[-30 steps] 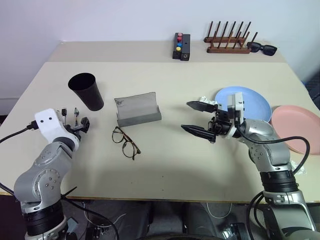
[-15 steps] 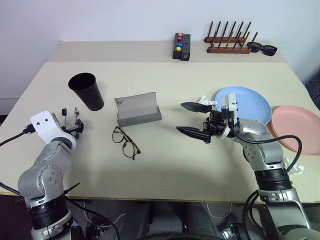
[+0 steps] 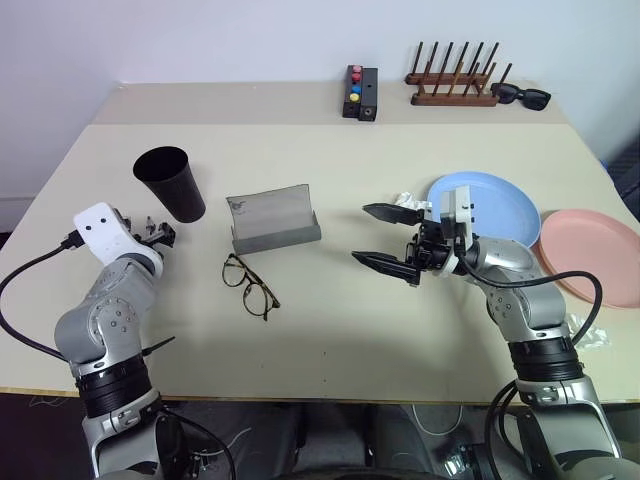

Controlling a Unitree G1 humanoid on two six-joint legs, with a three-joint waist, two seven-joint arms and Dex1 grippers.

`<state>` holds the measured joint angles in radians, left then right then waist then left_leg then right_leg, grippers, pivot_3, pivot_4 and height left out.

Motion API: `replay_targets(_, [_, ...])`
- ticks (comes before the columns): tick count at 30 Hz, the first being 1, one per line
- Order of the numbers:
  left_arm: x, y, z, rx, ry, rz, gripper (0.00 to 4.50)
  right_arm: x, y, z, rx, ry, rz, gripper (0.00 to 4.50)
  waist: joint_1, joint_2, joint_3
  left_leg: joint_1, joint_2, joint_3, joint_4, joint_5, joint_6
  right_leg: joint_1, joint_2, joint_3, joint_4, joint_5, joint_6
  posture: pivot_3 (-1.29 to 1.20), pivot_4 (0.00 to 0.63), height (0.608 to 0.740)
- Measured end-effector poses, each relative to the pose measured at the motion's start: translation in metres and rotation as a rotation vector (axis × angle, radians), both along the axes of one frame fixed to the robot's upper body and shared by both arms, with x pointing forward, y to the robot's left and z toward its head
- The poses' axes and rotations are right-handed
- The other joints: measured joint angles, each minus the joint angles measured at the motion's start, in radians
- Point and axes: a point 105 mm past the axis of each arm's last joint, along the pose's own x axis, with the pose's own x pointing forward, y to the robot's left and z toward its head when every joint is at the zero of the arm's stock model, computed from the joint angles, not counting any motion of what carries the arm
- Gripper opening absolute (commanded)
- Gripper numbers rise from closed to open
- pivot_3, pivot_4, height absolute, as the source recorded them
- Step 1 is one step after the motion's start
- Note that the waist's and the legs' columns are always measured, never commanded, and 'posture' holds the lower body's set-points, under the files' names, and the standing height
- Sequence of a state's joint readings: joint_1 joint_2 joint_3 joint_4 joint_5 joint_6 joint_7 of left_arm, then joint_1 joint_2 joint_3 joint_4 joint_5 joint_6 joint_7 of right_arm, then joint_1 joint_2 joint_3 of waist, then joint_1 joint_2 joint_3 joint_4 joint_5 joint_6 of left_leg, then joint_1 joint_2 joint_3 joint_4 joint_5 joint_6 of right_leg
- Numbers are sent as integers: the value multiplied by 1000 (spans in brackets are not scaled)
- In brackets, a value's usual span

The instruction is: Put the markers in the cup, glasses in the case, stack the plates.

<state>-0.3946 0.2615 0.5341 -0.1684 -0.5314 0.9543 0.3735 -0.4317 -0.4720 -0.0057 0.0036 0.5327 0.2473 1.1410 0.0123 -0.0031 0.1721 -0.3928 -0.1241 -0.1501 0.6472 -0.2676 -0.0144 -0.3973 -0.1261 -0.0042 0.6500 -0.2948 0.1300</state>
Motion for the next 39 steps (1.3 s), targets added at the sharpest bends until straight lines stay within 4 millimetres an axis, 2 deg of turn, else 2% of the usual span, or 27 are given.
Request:
replay_targets(4, [2, 0, -9, -19, 49, 20, 4461, 1, -1, 0, 1, -2, -11, 4500, 0, 0, 0, 0, 0, 0, 0, 0, 0, 0, 0, 0, 0, 0, 0, 0, 150, 740])
replay_targets(18, [10, -6, -10, -2, 95, 9, 4461, 0, -8, -8, -6, -20, -40, 4500, 0, -1, 0, 0, 0, 1, 1, 0, 0, 0, 0, 1, 1, 0, 1, 0, 150, 740])
replay_targets(21, [11, -6, -10, 0, 105, 4, 3665, 0, -9, -7, -7, -28, -44, 4500, 0, -1, 0, 0, 0, 1, 1, 0, 0, -1, 0, 1, 1, 0, 1, 0, 150, 740])
replay_targets(28, [9, -4, -13, 11, 136, 10, 251, 0, -11, -8, -10, -32, -50, 4500, 0, -1, 0, 0, 0, 2, 1, 0, 0, -1, 0, 1, 1, 0, 1, 0, 150, 740])
replay_targets(29, [8, -2, -12, 11, 135, 17, 80, 0, -12, -8, -12, -33, -51, 4500, 0, -1, 0, 0, 0, 2, 1, 0, 0, -1, 0, 1, 1, 0, 1, 0, 150, 740])
replay_targets(39, [-5, 1, -14, -15, 136, 37, 80, 3, -14, -9, -14, -23, -70, 4500, -2, -1, 0, 0, 0, 3, 1, 0, 0, -2, 0, 2, 1, 0, 1, 0, 150, 740])
